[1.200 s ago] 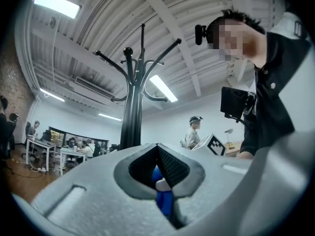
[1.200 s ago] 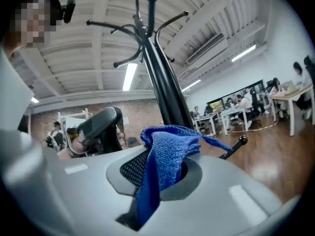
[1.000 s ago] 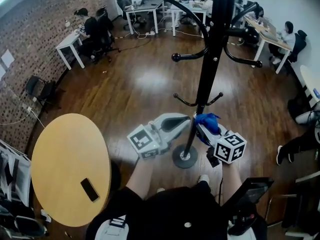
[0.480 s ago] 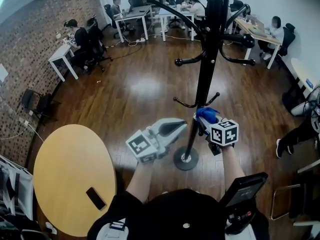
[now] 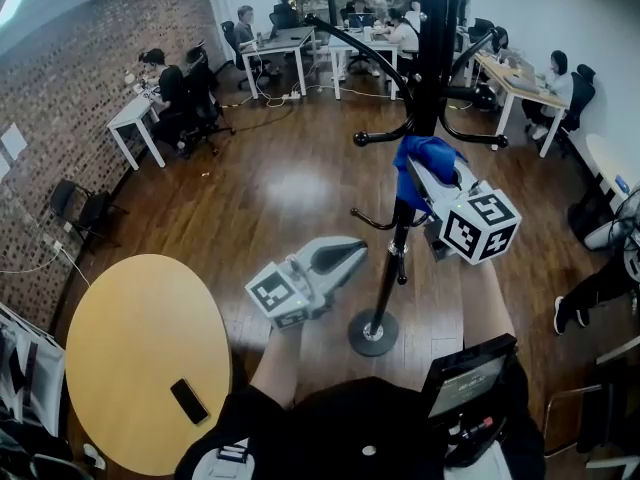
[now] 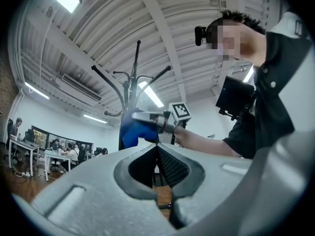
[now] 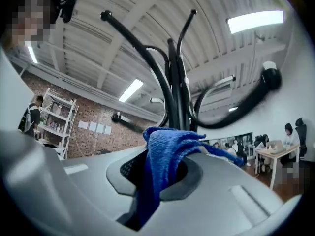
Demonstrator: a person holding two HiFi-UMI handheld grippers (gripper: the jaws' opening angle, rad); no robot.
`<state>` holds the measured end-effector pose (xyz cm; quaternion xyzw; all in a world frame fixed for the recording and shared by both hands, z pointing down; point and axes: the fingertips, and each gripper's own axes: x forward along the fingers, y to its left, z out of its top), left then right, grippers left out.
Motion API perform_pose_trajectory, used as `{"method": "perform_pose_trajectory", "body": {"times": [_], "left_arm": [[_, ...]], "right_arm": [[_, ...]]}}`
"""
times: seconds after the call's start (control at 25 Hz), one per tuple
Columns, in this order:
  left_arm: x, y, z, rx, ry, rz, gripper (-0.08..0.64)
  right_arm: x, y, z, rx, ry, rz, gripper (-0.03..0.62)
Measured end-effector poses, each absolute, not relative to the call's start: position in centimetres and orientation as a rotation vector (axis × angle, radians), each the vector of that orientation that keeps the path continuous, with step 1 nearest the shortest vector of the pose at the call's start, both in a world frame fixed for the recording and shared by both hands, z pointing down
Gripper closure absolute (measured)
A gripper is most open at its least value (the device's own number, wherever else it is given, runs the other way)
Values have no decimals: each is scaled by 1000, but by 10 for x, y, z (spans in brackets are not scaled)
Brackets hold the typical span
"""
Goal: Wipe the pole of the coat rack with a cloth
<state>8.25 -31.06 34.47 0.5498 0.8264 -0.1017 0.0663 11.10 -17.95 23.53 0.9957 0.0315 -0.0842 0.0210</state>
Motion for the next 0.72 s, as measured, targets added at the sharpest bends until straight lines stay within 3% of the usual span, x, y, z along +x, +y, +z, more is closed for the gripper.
{"method": "perform_pose_trajectory", "body": {"times": [0.32,0.52,0.72], "left_arm": [[82,-313,325,1638,2495,-364,563],[83,-310,320,1618,2485,-387,563],[77,-306,325,1608,2492,-381,563]], "right_arm": [[57,-249,106,2834,-30,-547,552],[14,-305,74,2693,-187,-722,552],[22,-280,83,2714,-84,-689,554]]}}
